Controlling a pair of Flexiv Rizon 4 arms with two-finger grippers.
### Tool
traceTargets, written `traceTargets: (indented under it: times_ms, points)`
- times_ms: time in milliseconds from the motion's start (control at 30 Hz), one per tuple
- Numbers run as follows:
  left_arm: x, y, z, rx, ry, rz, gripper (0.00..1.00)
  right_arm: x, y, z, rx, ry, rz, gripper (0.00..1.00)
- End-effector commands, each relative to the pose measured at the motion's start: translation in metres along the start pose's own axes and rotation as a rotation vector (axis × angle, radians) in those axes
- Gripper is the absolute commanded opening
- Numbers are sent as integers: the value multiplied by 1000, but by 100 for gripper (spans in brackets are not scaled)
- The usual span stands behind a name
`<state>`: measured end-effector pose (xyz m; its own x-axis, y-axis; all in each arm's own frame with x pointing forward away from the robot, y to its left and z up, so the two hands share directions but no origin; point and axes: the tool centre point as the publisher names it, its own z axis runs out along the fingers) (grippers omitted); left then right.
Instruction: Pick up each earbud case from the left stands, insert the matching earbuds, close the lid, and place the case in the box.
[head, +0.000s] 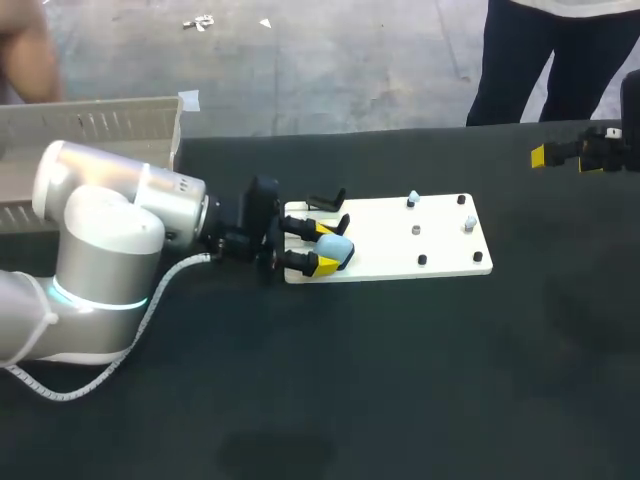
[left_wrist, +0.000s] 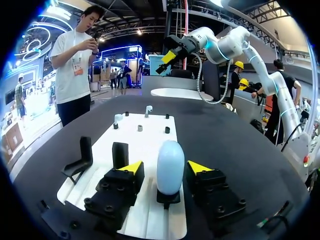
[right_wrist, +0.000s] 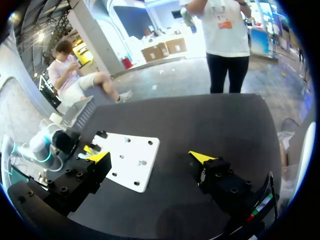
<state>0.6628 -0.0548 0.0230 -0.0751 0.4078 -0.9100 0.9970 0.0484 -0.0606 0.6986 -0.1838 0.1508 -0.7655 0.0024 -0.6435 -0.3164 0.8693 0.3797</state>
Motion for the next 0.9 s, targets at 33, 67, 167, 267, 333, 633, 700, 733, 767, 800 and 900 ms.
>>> traceTargets:
  times_ms: [33, 67, 167, 267, 333, 633, 700, 733, 767, 800, 900]
  points:
    - [2, 3, 3, 5, -5, -1, 48, 0, -1, 1, -2, 0, -1, 100]
    - [2, 3, 4, 8, -8, -2, 48, 0, -1, 1, -2, 0, -1, 100]
    - [3, 2, 4, 11, -10, -5, 44, 0, -1, 1, -2, 0, -1, 100]
    - [3, 1, 4, 16, -10, -4, 38, 0, -1, 1, -2, 0, -1, 100]
    - [4, 0, 4, 17, -11, -4, 32, 0, -1, 1, -2, 0, -1, 100]
    - [1, -1, -1, 23, -22, -4, 0, 0, -1, 1, -2, 0, -1, 100]
    - [-2, -2, -3, 23, -28, -5, 0, 0, -1, 1, -2, 0, -1, 100]
    - [-4, -3, -5, 25, -33, -7, 0, 0, -1, 1, -2, 0, -1, 100]
    - [-7, -5, -7, 26, -33, -6, 0, 0, -1, 1, -2, 0, -1, 100]
    - [-9, -6, -8, 29, -34, -4, 0, 0, -1, 1, -2, 0, -1, 100]
    - [-17, -12, -15, 40, -45, -5, 0, 0, -1, 1, -2, 0, -1, 100]
